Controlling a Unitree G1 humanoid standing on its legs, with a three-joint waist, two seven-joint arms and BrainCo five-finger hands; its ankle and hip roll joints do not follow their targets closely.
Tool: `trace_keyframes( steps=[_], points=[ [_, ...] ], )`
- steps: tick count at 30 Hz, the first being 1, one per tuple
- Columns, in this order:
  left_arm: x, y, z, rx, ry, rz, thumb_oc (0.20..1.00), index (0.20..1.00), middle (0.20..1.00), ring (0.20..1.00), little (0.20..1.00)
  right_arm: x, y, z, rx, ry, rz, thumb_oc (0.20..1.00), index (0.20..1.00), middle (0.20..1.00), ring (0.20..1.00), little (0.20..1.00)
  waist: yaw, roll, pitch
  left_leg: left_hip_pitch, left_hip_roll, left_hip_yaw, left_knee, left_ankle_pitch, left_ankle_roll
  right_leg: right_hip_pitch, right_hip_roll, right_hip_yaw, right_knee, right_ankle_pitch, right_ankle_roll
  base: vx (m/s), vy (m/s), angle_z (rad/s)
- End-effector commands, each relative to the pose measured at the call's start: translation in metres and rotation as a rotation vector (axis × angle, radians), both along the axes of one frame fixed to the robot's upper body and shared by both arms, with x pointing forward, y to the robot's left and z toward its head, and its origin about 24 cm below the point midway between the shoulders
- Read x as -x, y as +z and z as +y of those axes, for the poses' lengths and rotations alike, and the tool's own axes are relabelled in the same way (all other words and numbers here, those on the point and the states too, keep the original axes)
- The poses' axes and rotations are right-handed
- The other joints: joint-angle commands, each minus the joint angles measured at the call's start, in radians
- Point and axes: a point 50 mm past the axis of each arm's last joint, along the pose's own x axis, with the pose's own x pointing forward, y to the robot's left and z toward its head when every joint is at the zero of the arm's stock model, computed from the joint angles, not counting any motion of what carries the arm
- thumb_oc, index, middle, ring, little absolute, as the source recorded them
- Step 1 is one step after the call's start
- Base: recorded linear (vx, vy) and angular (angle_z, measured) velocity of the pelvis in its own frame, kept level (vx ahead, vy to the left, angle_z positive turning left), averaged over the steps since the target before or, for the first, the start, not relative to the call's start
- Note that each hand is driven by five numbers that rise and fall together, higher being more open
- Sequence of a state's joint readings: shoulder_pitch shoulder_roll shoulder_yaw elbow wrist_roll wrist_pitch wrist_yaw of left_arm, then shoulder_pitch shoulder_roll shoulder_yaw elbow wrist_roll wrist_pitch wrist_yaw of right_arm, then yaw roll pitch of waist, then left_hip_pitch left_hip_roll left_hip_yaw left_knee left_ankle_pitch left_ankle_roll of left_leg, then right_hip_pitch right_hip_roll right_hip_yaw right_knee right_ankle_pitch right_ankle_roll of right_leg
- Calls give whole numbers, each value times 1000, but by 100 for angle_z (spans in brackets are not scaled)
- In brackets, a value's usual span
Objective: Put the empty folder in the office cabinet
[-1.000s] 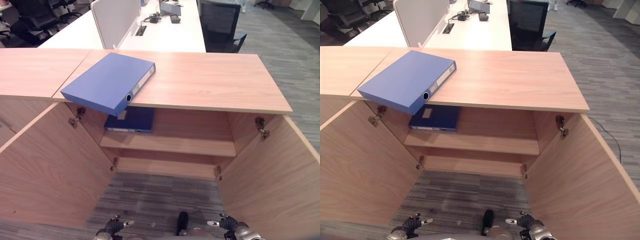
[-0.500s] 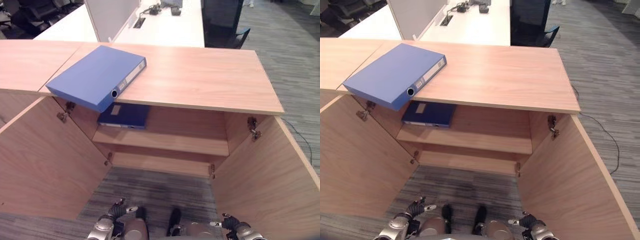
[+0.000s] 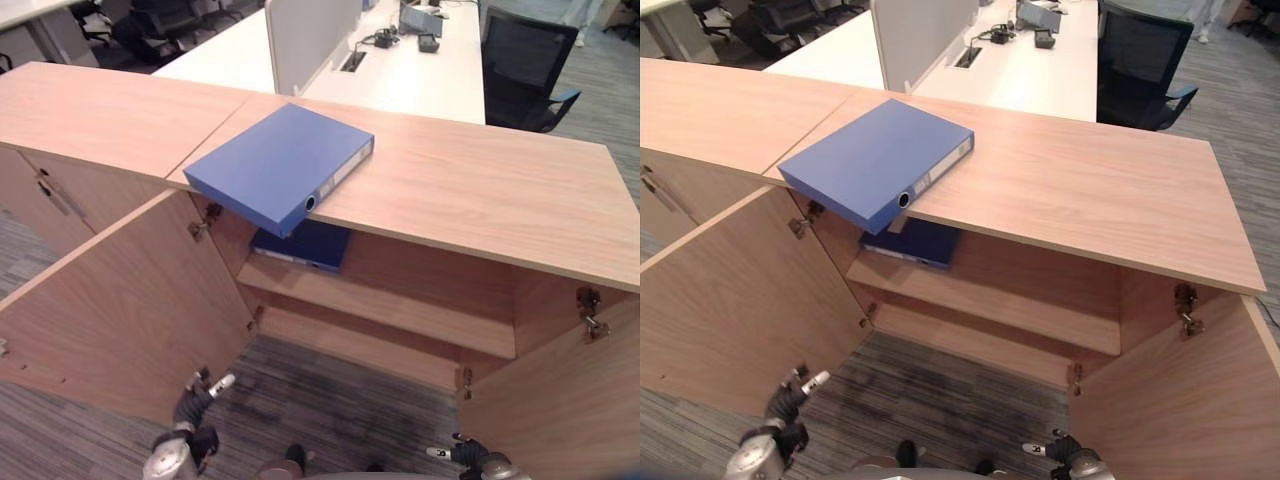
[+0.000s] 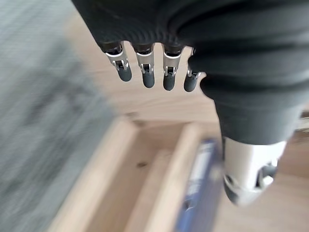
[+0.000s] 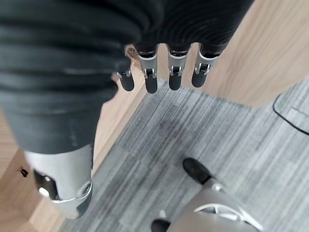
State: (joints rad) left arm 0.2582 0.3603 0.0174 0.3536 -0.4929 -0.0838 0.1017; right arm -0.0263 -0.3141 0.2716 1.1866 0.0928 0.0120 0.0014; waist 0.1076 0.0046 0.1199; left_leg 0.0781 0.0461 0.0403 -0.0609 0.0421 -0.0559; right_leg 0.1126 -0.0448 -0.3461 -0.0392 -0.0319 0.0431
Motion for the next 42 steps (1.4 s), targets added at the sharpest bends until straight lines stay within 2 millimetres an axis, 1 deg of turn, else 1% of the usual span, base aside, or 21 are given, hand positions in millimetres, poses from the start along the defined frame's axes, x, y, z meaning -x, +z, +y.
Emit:
trace_keyframes(
  steps=[1,2,3,5,10,12,13,15,16,17,18,19,20,21,24,25,27,28,32,36,42],
  points=[
    [-12,27,12,-152,3,-111,1000,1000,1000,1000,1000,-2,2,-10,50,40,35,1000,1000,1000,1000,1000,4,-32,8,-47,-20,-36,-26,7,16,7,-38,0,-48,45,60,0,0,0],
    [-12,27,12,-153,4,-110,1000,1000,1000,1000,1000,-2,2,-10,50,40,36,1000,1000,1000,1000,1000,4,-32,8,-47,-20,-36,-26,7,16,7,-38,0,-48,45,60,33,7,1],
    [-18,52,22,-314,-3,-183,1000,1000,1000,1000,1000,2,0,-9,46,28,46,1000,1000,1000,1000,1000,17,-36,10,-39,-20,-37,-26,-5,15,15,-39,0,-48,41,60,42,3,1],
    [-24,83,30,-505,8,-280,1000,1000,1000,1000,1000,8,-2,-4,38,18,49,1000,1000,1000,1000,1000,25,-43,11,-34,-20,-38,-26,-12,13,19,-40,-3,-48,37,62,44,-4,1],
    [-38,145,39,-975,116,-470,1000,1000,1000,1000,1000,10,-6,12,21,37,19,1000,1000,1000,1000,1000,32,-67,13,-28,-14,-34,-26,-23,4,23,-39,-4,-48,31,65,16,-23,5],
    [-48,165,37,-1148,117,-538,1000,1000,1000,1000,1000,6,-6,18,25,62,7,1000,1000,1000,1000,1000,32,-73,14,-27,-14,-28,-26,-21,2,22,-42,-4,-48,35,67,0,0,0],
    [-54,173,35,-1213,109,-566,1000,1000,1000,1000,1000,2,-6,21,27,78,-1,1000,1000,1000,1000,1000,30,-73,11,-21,-12,-25,-26,-30,0,26,-41,-2,-48,32,68,0,0,0],
    [-67,187,29,-1351,64,-612,1000,1000,1000,1000,1000,-5,-6,27,26,110,-14,1000,1000,1000,1000,1000,27,-73,7,-15,-12,-18,-26,-35,0,31,-43,1,-48,33,70,27,8,-7],
    [-67,187,29,-1353,65,-614,1000,1000,1000,1000,1000,-5,-6,28,25,109,-15,1000,1000,1000,1000,1000,28,-75,8,-18,-14,-18,-26,-29,1,28,-45,0,-48,37,70,35,21,-12],
    [-79,201,14,-1475,-27,-685,1000,1000,1000,1000,1000,-13,-5,32,29,149,-35,1000,1000,1000,1000,1000,17,-71,1,-6,-14,-10,-26,-43,1,35,-45,5,-48,35,73,19,33,-12],
    [-83,206,7,-1505,-68,-716,1000,1000,1000,1000,1000,-15,-4,34,30,158,-37,1000,1000,1000,1000,1000,12,-70,-2,-7,-17,-9,-26,-39,3,32,-48,5,-48,41,73,35,30,-9],
    [-84,206,6,-1506,-70,-717,1000,1000,1000,1000,1000,-15,-5,34,29,156,-37,1000,1000,1000,1000,1000,14,-71,-1,-7,-17,-9,-26,-40,3,32,-48,5,-48,41,73,29,31,-5],
    [-88,210,-1,-1539,-119,-746,1000,1000,1000,1000,1000,-16,-4,35,31,169,-36,1000,1000,1000,1000,1000,6,-66,-6,2,-16,-5,-26,-51,3,37,-47,9,-48,37,74,28,30,-10],
    [-92,214,-6,-1568,-143,-767,1000,1000,1000,1000,1000,-17,-5,36,33,176,-34,1000,1000,1000,1000,1000,4,-66,-8,1,-19,-3,-26,-47,5,35,-50,10,-48,41,74,44,45,-13],
    [-102,226,-16,-1697,-189,-817,1000,1000,1000,1000,1000,-17,-5,38,31,214,-34,1000,1000,1000,1000,1000,-14,-61,-20,10,-22,3,-26,-56,7,39,-50,19,-48,41,76,46,48,-9],
    [-110,237,-24,-1810,-217,-865,1000,1000,1000,1000,1000,-17,-4,39,28,242,-36,1000,1000,1000,1000,1000,-29,-58,-31,19,-22,11,-26,-64,8,42,-51,25,-48,42,78,61,57,-5],
    [-114,240,-27,-1845,-229,-877,1000,1000,1000,1000,1000,-17,-4,39,26,244,-36,1000,1000,1000,1000,1000,-31,-58,-33,22,-22,12,-26,-66,9,43,-52,27,-48,42,79,38,34,-6],
    [-120,243,-31,-1897,-260,-884,1000,1000,1000,1000,1000,-16,-5,39,29,252,-30,1000,1000,1000,1000,1000,-40,-56,-38,26,-25,15,-26,-70,10,44,-51,29,-48,43,80,18,17,-8],
    [-130,242,-35,-1964,-330,-859,1000,1000,1000,1000,1000,-14,-5,37,31,247,-31,1000,1000,1000,1000,1000,-47,-58,-45,34,-28,21,-26,-77,13,48,-50,36,-48,44,82,24,20,-4],
    [-132,240,-37,-1956,-360,-852,1000,1000,1000,1000,1000,-12,-5,35,34,232,-25,1000,1000,1000,1000,1000,-50,-56,-50,41,-29,23,-26,-82,14,50,-51,42,-48,44,84,15,10,-2],
    [-137,233,-34,-1951,-384,-805,1000,1000,1000,1000,1000,-9,-6,37,21,230,-17,1000,1000,1000,1000,1000,-57,-50,-56,53,-34,30,-26,-88,18,55,-54,52,-48,45,86,19,15,-10]
  ],
)
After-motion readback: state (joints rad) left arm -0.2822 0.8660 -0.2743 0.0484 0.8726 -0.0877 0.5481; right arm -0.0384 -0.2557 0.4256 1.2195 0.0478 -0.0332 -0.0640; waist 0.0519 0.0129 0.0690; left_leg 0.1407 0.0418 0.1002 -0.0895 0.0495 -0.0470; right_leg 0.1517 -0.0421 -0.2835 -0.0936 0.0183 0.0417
